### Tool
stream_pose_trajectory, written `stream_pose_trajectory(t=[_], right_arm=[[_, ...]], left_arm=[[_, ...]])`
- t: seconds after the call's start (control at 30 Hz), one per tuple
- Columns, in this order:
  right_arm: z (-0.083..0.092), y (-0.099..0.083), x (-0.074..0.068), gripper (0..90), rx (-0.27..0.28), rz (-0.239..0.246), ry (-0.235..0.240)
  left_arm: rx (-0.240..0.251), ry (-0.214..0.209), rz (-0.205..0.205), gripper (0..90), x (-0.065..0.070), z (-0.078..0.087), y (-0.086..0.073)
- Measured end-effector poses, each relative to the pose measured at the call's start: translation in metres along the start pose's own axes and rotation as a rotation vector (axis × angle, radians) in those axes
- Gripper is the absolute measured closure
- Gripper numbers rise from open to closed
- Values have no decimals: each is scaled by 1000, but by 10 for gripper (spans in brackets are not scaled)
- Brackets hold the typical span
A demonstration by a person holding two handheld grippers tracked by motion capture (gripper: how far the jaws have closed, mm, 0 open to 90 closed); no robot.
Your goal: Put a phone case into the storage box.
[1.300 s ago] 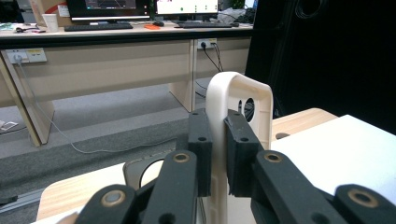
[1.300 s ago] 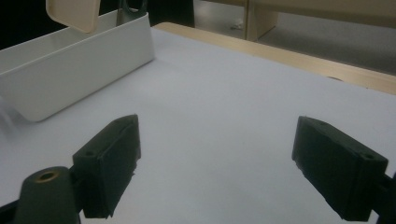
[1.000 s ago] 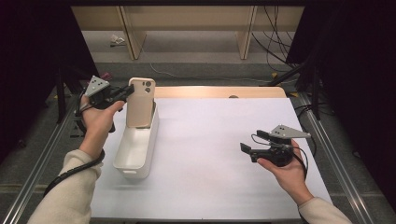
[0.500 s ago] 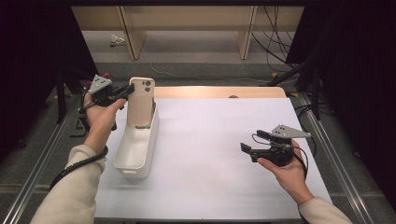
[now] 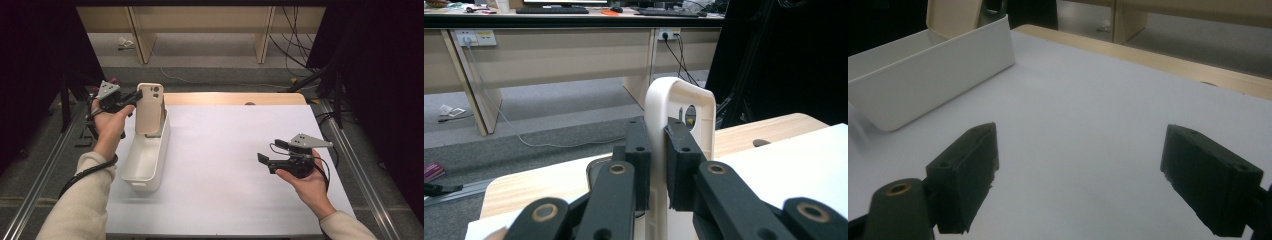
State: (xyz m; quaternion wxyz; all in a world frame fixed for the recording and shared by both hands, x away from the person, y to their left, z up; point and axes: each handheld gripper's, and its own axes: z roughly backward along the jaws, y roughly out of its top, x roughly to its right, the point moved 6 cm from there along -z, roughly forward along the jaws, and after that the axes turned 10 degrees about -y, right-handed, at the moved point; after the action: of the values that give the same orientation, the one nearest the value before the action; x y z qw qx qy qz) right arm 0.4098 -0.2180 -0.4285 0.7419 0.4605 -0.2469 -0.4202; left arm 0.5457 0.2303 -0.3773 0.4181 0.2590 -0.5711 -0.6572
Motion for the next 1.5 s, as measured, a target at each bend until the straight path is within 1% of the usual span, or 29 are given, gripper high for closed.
stream_pose_trajectory(t=[0.37,0.77,0.87,1.13,1.5], right_arm=[[0,0,0,164,3,4,1],[-1,0,0,164,0,5,3],[-1,0,0,163,-2,6,4],[-1,-1,-1,163,-2,8,5],[-1,0,-1,164,-2,8,6]], left_arm=[[-12,-5,25,818,-5,-9,-11],[-25,-3,49,816,-10,-14,-22],[-36,-8,47,816,-10,-15,-25],[-35,-7,55,815,-11,-18,-27],[-45,-3,63,815,-14,-20,-32]])
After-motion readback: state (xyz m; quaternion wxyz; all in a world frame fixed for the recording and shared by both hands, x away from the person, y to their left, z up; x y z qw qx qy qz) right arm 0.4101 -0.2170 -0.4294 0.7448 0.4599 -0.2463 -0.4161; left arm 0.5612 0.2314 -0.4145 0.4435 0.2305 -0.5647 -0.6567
